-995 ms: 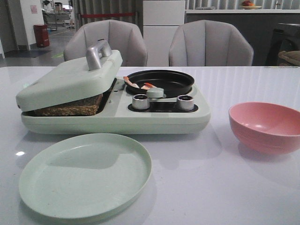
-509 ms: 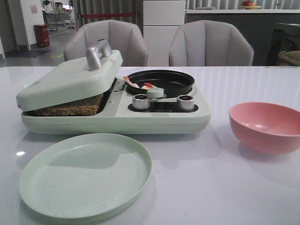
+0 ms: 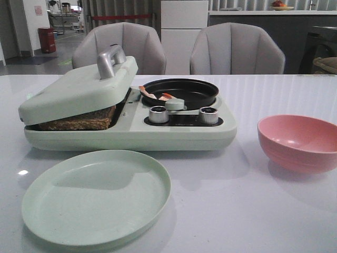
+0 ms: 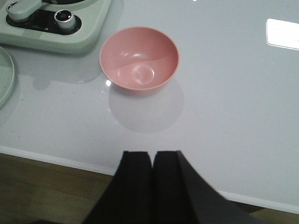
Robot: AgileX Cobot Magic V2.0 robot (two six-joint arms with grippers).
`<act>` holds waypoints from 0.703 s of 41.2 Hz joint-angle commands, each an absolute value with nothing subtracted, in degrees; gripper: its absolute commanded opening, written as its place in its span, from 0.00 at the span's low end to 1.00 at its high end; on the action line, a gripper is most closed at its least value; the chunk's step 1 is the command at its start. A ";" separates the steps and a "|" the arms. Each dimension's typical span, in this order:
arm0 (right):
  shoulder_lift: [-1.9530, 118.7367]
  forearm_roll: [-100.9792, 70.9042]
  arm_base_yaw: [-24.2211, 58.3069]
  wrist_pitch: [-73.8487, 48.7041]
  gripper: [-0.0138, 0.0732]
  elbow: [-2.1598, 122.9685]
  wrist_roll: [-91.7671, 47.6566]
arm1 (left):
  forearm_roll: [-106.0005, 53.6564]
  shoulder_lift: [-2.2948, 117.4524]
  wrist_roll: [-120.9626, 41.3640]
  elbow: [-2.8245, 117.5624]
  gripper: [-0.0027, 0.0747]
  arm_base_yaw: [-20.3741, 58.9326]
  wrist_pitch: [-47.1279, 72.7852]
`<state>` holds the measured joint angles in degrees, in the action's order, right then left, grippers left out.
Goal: Make breakfast with bread and shrimp
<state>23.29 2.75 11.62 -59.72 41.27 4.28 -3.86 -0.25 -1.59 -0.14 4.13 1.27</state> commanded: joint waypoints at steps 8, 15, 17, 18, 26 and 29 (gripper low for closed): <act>13.78 5.95 4.01 -37.97 0.26 28.45 4.21 | -4.43 -1.67 -1.70 -2.04 0.16 4.41 -4.11; 4.92 5.45 0.96 -21.32 0.26 14.52 4.21 | -4.43 -1.67 -1.70 -2.04 0.16 4.41 -4.11; 3.24 5.45 0.62 -17.98 0.26 11.06 4.21 | -4.43 -1.67 -1.70 -2.04 0.16 4.41 -4.11; 2.31 5.45 0.60 -15.75 0.26 9.69 4.21 | -4.43 -1.67 -1.70 -2.04 0.16 4.41 -4.11; -1.28 4.94 0.55 -1.74 0.26 0.46 4.26 | -4.43 -1.67 -1.70 -2.04 0.16 4.41 -4.11; -1.76 4.50 0.48 3.36 0.26 -1.61 4.26 | -4.43 -1.67 -1.70 -2.04 0.16 4.41 -4.11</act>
<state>-0.54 4.63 0.87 -9.01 -0.99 4.28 -3.89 -0.25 -1.59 -0.14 4.13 1.27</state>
